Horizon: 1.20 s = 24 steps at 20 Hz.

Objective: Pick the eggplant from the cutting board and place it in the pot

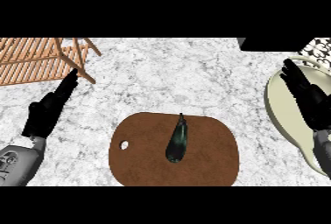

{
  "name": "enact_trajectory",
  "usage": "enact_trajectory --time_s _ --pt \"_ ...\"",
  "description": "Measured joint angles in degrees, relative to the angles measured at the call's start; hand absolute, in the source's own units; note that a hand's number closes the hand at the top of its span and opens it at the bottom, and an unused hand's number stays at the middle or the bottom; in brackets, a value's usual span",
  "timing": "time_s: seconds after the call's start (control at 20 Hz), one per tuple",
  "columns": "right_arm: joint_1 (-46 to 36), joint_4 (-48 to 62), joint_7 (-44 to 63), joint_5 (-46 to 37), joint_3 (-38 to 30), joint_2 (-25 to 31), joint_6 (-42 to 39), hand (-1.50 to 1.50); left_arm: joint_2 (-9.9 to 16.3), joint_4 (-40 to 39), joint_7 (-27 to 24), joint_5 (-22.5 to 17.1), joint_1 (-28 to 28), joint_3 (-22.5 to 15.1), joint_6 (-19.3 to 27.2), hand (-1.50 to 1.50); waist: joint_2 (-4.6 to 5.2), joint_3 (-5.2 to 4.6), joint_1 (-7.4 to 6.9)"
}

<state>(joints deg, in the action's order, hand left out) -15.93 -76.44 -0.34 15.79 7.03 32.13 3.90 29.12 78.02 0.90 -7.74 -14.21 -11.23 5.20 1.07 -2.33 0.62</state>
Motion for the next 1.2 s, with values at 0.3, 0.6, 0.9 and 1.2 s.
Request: enact_trajectory --time_s 0.3,0.6,0.9,1.2 --pt "-4.2 1.85 -3.85 11.22 -1.75 -4.43 -12.91 1.5 -4.85 2.19 -2.71 -3.8 -2.32 3.93 3.24 0.0 -0.46 2.03 -2.39" --pt "-3.9 12.33 -18.64 -1.89 1.91 -2.06 -15.0 -1.5 -8.34 5.75 -1.67 -7.69 -3.53 7.17 5.71 0.0 -0.56 2.31 -2.73" --pt "-4.38 16.92 -33.42 -9.1 4.39 -2.1 -19.55 -1.5 -9.82 7.2 -1.06 -8.31 -2.79 8.79 6.6 0.0 -0.85 2.38 -1.61" --pt "-7.06 14.28 -30.25 -16.12 8.26 1.34 -22.61 -1.5 -10.61 9.69 1.14 -7.6 -2.78 9.05 7.93 0.0 -1.12 2.32 -1.11"
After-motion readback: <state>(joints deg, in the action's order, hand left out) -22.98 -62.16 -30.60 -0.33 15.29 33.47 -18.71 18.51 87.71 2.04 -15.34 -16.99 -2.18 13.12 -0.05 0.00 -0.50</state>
